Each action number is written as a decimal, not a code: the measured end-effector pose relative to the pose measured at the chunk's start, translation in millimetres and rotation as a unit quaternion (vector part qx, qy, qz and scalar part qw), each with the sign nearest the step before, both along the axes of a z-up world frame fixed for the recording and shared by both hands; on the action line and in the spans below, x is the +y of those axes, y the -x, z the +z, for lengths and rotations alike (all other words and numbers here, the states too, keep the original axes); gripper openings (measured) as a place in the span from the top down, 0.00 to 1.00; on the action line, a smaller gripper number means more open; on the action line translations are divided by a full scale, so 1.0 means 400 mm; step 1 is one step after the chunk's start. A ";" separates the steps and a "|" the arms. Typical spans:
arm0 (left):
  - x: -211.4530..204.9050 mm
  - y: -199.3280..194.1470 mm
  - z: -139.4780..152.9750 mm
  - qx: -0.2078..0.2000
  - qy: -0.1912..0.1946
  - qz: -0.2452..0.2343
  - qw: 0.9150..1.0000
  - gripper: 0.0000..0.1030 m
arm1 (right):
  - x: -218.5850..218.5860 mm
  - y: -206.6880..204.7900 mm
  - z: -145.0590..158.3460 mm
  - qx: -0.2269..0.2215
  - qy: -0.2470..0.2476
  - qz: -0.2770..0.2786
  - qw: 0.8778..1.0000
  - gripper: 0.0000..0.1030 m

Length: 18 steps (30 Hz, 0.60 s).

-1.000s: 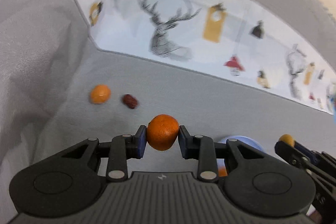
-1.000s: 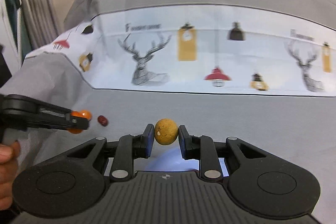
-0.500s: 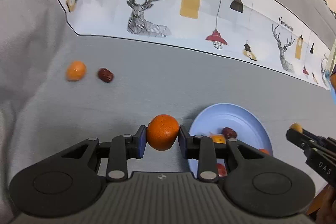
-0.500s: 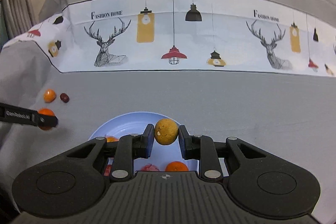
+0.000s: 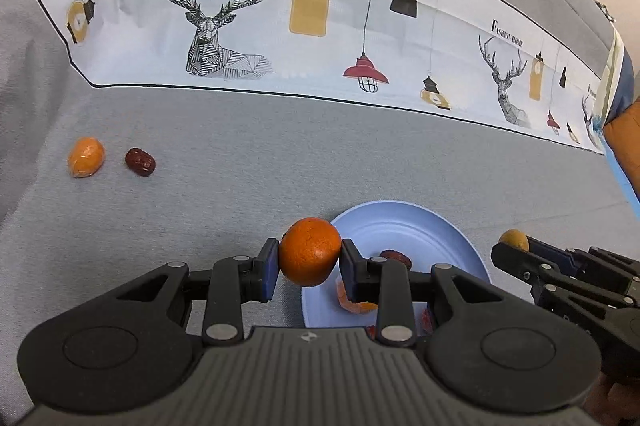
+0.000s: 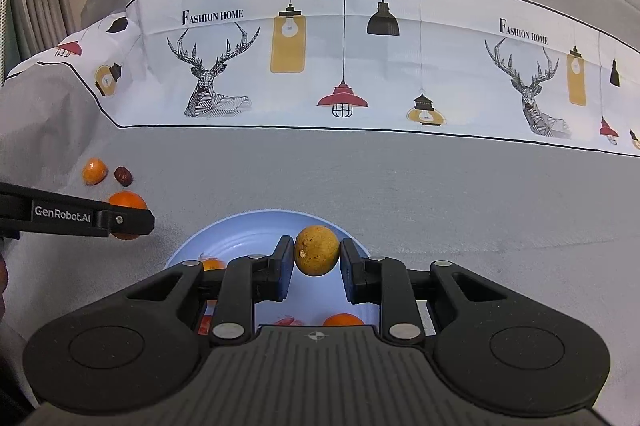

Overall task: Organize fruits
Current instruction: 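Carry the mandarin with the left tool while the right tool carries the yellow fruit over the plate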

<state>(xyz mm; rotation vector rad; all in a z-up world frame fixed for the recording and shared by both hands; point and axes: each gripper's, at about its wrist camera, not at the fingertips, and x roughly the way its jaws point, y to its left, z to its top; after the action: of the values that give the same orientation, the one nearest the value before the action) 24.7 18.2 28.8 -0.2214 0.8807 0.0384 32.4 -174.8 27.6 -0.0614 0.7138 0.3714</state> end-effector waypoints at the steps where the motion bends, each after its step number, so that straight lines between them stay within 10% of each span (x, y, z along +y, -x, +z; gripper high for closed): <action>1: -0.002 0.000 -0.002 0.000 0.000 -0.001 1.000 0.66 | 0.001 0.000 0.000 0.000 0.000 0.001 1.000 0.75; 18: 0.017 0.003 -0.014 -0.003 0.032 0.002 0.999 0.66 | 0.001 0.001 -0.002 0.001 0.002 -0.004 1.000 0.75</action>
<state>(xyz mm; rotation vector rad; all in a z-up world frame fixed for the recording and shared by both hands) 23.5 24.9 23.2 -0.2839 0.8766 0.0129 32.1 -174.4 26.9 -0.0621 0.7173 0.3615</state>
